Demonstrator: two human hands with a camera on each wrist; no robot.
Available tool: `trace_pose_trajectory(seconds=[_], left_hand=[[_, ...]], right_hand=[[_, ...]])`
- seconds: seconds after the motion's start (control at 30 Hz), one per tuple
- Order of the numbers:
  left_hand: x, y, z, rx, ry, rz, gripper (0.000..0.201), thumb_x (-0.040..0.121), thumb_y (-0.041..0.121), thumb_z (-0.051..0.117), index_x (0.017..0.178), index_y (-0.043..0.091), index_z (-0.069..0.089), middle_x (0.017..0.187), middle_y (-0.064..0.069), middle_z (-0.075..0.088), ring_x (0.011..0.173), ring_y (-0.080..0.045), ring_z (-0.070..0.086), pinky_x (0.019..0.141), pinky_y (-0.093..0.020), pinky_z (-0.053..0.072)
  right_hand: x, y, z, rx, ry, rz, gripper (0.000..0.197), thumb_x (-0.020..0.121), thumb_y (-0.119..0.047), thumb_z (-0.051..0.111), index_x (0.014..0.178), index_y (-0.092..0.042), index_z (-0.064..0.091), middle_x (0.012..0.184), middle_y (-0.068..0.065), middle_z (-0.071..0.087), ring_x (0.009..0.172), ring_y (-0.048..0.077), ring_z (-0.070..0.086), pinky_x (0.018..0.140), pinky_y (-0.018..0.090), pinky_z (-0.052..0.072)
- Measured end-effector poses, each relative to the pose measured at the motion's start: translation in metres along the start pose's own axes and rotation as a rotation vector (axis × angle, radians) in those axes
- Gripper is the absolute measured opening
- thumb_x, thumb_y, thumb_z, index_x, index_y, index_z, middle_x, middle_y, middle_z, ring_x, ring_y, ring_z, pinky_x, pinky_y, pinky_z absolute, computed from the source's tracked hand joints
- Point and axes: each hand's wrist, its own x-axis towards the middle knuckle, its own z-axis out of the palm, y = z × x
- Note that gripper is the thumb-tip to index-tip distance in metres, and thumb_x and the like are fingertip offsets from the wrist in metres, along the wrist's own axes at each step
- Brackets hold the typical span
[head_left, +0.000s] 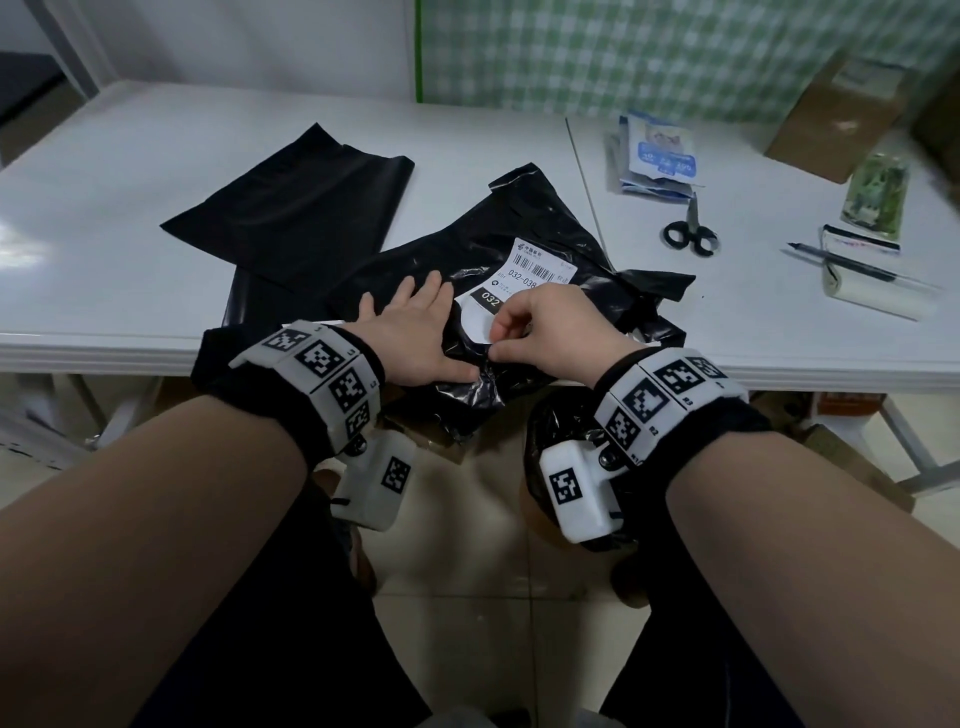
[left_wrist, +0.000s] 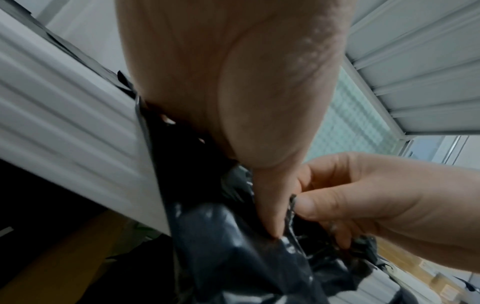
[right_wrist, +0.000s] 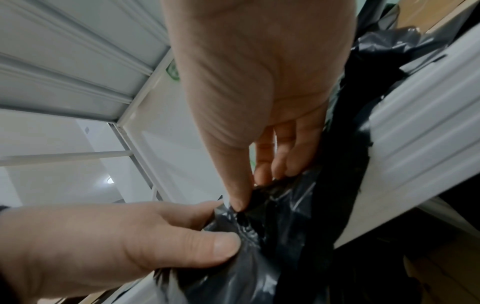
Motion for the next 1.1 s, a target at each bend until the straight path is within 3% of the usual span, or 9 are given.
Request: trace_pose_trajectory(seconds=[0.13, 0.23, 0.33, 0.43, 0.57, 0.63, 0.83, 0.97, 1.1], left_hand=[[0.003, 0.0, -0.01, 0.0, -0.029, 0.043, 0.102, 0.08, 0.058, 0.058, 0.15, 0.015, -0.003, 0.159, 0.003, -0.012, 0.147, -0.022, -0.008, 0.114, -0.058, 0.0], [0.004, -0.001, -0.016, -0.129, 0.126, 0.114, 0.085, 0.077, 0.051, 0.065, 0.145, 0.012, 0.03, 0.153, -0.007, 0.026, 0.142, -0.025, 0.023, 0.115, -0.05, 0.019], [0.0, -0.003, -0.02, -0.286, 0.451, 0.098, 0.056, 0.072, 0.056, 0.066, 0.114, 0.019, 0.06, 0.115, -0.01, 0.056, 0.115, -0.03, 0.049, 0.101, -0.044, 0.04], [-0.011, 0.003, -0.029, -0.347, 0.598, 0.041, 0.04, 0.08, 0.06, 0.054, 0.072, 0.021, 0.055, 0.072, 0.002, 0.055, 0.085, -0.024, 0.056, 0.078, -0.036, 0.046], [-0.022, 0.016, -0.037, -0.321, 0.468, 0.028, 0.064, 0.087, 0.059, 0.044, 0.065, 0.001, 0.061, 0.061, -0.011, 0.06, 0.066, -0.028, 0.06, 0.065, -0.036, 0.045], [-0.024, 0.018, -0.035, -0.475, 0.338, 0.004, 0.06, 0.087, 0.058, 0.045, 0.067, 0.004, 0.063, 0.062, -0.01, 0.066, 0.058, -0.023, 0.064, 0.062, -0.03, 0.049], [-0.03, 0.022, -0.032, -0.925, 0.134, -0.008, 0.037, 0.091, 0.045, 0.051, 0.094, 0.011, 0.065, 0.087, -0.006, 0.065, 0.082, -0.015, 0.062, 0.067, -0.031, 0.056], [-0.027, 0.028, -0.028, -1.165, 0.142, 0.01, 0.019, 0.092, 0.031, 0.057, 0.091, 0.014, 0.065, 0.085, -0.006, 0.064, 0.082, -0.016, 0.064, 0.07, -0.029, 0.058], [-0.017, 0.043, -0.023, -1.289, 0.162, 0.031, 0.008, 0.091, 0.015, 0.059, 0.087, 0.013, 0.065, 0.08, -0.006, 0.065, 0.072, -0.011, 0.062, 0.068, -0.026, 0.059]], right_hand=[[0.0, -0.001, 0.0, -0.049, 0.014, 0.012, 0.017, 0.077, -0.021, 0.07, 0.064, -0.028, 0.061, 0.062, -0.014, 0.057, 0.07, 0.007, 0.056, 0.076, 0.024, 0.049], [-0.002, -0.002, 0.001, 0.024, 0.098, 0.056, 0.016, 0.081, -0.018, 0.065, 0.067, -0.025, 0.06, 0.061, -0.012, 0.055, 0.065, 0.01, 0.055, 0.07, 0.027, 0.05], [-0.002, -0.002, -0.003, 0.147, 0.237, 0.122, 0.022, 0.082, -0.017, 0.062, 0.064, -0.026, 0.054, 0.06, -0.01, 0.055, 0.054, 0.008, 0.053, 0.063, 0.026, 0.049], [-0.004, -0.01, -0.008, 0.247, 0.31, 0.151, 0.022, 0.082, -0.014, 0.059, 0.063, -0.023, 0.053, 0.057, -0.005, 0.055, 0.052, 0.012, 0.056, 0.062, 0.029, 0.054], [-0.013, -0.023, -0.009, 0.377, 0.319, 0.163, 0.018, 0.084, -0.01, 0.056, 0.068, -0.017, 0.053, 0.057, 0.0, 0.055, 0.048, 0.016, 0.06, 0.045, 0.024, 0.054], [-0.017, -0.027, -0.009, 0.391, 0.326, 0.158, 0.015, 0.085, -0.01, 0.055, 0.071, -0.015, 0.053, 0.059, 0.002, 0.055, 0.049, 0.018, 0.062, 0.045, 0.024, 0.055], [-0.018, -0.031, -0.01, 0.347, 0.354, 0.1, 0.013, 0.083, -0.014, 0.058, 0.07, -0.017, 0.055, 0.063, 0.0, 0.058, 0.06, 0.024, 0.067, 0.059, 0.039, 0.06], [-0.015, -0.026, -0.009, 0.303, 0.338, 0.032, 0.01, 0.083, -0.016, 0.062, 0.074, -0.016, 0.058, 0.071, -0.006, 0.058, 0.075, 0.026, 0.065, 0.078, 0.046, 0.054], [-0.014, -0.008, -0.008, 0.324, 0.354, 0.017, 0.019, 0.079, -0.018, 0.067, 0.067, -0.025, 0.055, 0.075, -0.007, 0.06, 0.076, 0.019, 0.062, 0.081, 0.04, 0.051]])
